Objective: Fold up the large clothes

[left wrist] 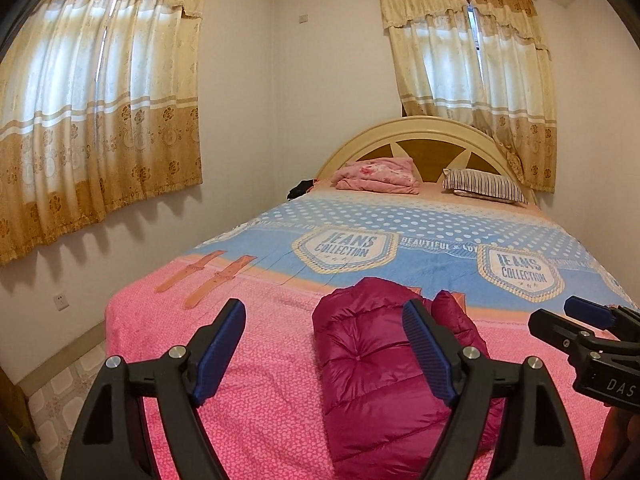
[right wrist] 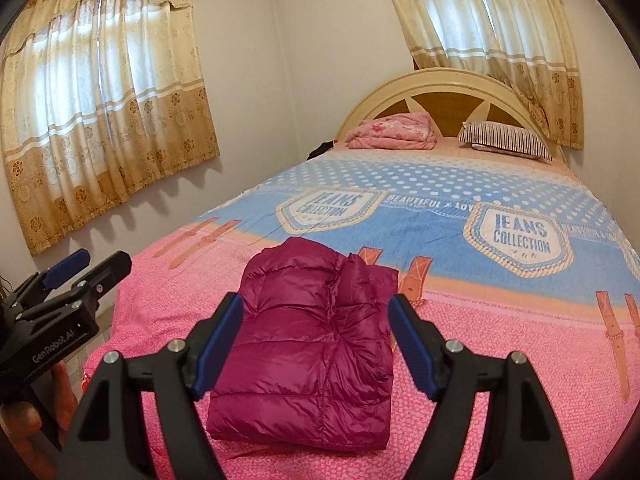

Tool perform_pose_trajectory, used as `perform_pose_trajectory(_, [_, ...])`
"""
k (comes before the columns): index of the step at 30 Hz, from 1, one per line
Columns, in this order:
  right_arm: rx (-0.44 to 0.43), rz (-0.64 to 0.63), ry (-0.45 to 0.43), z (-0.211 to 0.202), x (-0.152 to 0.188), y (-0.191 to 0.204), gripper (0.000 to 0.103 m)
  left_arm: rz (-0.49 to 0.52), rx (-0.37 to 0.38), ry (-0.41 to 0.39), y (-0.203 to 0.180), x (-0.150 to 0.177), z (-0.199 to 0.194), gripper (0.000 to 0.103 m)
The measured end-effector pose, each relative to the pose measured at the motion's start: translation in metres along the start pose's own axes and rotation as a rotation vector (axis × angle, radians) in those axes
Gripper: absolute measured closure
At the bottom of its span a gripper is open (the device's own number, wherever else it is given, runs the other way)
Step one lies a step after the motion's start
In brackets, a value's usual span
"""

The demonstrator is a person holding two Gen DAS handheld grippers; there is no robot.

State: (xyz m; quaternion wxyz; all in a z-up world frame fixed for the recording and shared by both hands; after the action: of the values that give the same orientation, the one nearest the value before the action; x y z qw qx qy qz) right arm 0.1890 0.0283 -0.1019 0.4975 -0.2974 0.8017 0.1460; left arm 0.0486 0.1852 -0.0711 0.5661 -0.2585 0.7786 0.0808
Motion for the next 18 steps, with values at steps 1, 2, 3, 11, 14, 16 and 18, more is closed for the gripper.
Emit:
perform_pose_trajectory(1, [-0.002, 0.000, -0.002, -0.0004, -0.0001, 0.0005, 0.025, 0.000, -0.001, -0.001, 0.0000, 0.0001, -0.0004, 0.022])
perform_pose_trajectory(2, [-0.003, -0.001, -0.003, -0.0006, -0.0001, 0.0010, 0.025, -0.002, -0.001, -0.002, 0.0006, -0.0003, -0.0003, 0.022])
perform_pose_trajectory(3, [-0.004, -0.003, -0.005, -0.0010, 0.0002, 0.0009, 0.025, -0.004, -0.004, -0.001, 0.0010, -0.0004, 0.0001, 0.022])
perform_pose_trajectory(11, [-0.007, 0.002, -0.010, -0.0034, 0.0012, 0.0024, 0.024, -0.007, -0.003, 0.002, -0.0026, 0.0020, 0.0006, 0.022])
perform_pose_trajectory(14, [-0.007, 0.001, -0.011, -0.0045, 0.0015, 0.0020, 0.024, -0.006, -0.003, 0.001, -0.0036, 0.0023, 0.0002, 0.022])
perform_pose_trajectory(16, [-0.007, 0.002, -0.013, -0.0050, 0.0017, 0.0021, 0.024, -0.005, -0.002, -0.001, -0.0045, 0.0027, -0.0006, 0.022])
perform_pose_trajectory(18, [-0.006, 0.002, -0.015, -0.0055, 0.0017, 0.0023, 0.024, -0.007, -0.004, -0.003, -0.0046, 0.0028, -0.0009, 0.022])
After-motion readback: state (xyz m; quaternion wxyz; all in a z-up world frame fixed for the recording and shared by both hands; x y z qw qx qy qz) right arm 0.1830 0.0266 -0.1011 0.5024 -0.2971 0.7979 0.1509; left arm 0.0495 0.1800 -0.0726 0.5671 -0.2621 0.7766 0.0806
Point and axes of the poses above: each gripper's, at about its wrist camera, not at the fingertips, and z roughly the way its jaws point, y to its left, x to its underside, the point moved 5 cm from there along z, roughly the way its jaws point, and after that the axes turned 11 degrees about -z, right-handed, at the moved point
